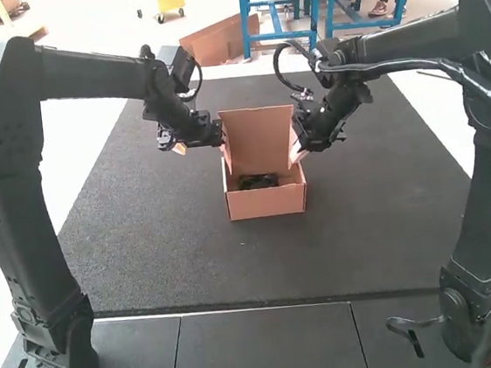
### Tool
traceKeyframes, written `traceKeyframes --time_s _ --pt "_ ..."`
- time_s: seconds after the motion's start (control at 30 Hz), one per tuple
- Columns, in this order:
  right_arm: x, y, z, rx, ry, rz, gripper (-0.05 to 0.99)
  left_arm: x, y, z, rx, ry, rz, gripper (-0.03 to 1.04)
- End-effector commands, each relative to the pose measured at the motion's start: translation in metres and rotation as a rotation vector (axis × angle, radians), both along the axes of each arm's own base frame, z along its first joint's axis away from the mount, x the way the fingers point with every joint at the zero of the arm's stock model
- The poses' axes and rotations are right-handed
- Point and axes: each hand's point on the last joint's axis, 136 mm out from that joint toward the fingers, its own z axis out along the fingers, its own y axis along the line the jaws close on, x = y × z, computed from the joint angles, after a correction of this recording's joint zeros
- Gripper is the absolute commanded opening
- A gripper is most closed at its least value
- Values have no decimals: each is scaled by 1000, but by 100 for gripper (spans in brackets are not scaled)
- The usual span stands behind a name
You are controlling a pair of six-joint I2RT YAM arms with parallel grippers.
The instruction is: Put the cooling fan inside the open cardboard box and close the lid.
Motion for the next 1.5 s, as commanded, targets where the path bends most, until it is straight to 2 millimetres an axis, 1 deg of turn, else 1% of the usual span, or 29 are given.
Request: traceKeyframes --time_s 0.0,0.1,0.37,0.5,0.53,0.6,0.63,0.7,0.73,0.8,0.83,0.9,0.97,1.0,1.07,1.13,1.2,1.27,1.37,1.47 --pt "-15 11 11 18 -17 53 -2 -5 -3 15 -10 -35 -16 97" --pt "-19 8 5 -5 -10 53 -2 -9 -2 13 -7 -30 -18 97" --pt "-20 3 2 -27 -16 47 -2 -17 1 4 13 -6 -35 97" --pt "-17 1 3 -29 -19 31 -1 -18 1 7 12 -9 -36 97" --pt "-15 1 6 -25 -18 17 5 -18 1 7 13 -7 -36 97" --pt "-12 6 20 11 -25 4 26 -19 2 7 15 -3 -36 97" --pt "-15 12 29 51 -2 3 34 -20 2 6 16 -2 -38 97" --pt "-24 22 49 122 47 24 54 -22 2 7 17 2 -38 97" --pt "-33 25 57 155 83 40 62 -24 3 7 19 8 -38 97" --pt "-49 30 70 207 157 76 76 -27 6 6 29 22 -39 97" --pt "-60 31 76 226 195 105 82 -29 8 6 33 31 -36 97" --pt "-78 27 84 228 233 159 89 -32 13 7 44 37 -26 97" --pt "-86 22 89 222 239 168 90 -28 21 10 53 26 -4 97" --pt "-85 19 91 221 229 162 90 -27 26 10 55 25 7 97" --pt "-83 12 95 222 210 141 90 -24 33 10 68 18 28 97" --pt "-76 2 98 212 179 112 90 -21 37 12 69 7 39 97" --pt "-52 -16 95 145 87 49 89 -16 39 15 72 -10 40 97" --pt "-22 -40 84 58 -11 -47 84 -15 39 16 75 -17 38 97" --pt "3 -61 72 -15 -111 -102 83 -15 38 15 74 -16 36 97" --pt "20 -66 68 -45 -207 -121 83 -14 36 14 72 -20 32 97"
